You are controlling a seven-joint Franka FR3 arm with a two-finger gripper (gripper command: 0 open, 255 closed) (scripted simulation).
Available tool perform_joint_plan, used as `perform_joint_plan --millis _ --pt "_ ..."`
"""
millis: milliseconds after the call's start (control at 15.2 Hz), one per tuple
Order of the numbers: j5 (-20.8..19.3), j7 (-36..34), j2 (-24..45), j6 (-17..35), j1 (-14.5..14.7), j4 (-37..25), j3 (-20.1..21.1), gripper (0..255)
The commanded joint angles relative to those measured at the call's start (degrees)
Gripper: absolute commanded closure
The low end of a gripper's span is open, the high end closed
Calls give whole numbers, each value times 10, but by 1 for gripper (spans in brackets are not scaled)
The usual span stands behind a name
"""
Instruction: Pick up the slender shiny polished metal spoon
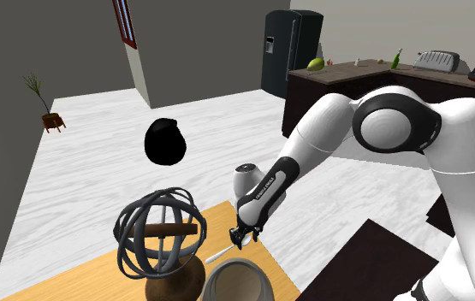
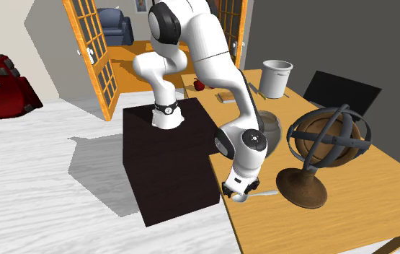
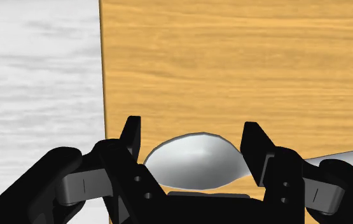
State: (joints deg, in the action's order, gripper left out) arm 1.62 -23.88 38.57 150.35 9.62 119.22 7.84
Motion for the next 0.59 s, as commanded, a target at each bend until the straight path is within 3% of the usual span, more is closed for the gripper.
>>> perform_joint_plan --millis 0,528 --pt "0 0 0 0 0 0 0 255" --pt "2 -1 -21 -13 -1 8 2 255"
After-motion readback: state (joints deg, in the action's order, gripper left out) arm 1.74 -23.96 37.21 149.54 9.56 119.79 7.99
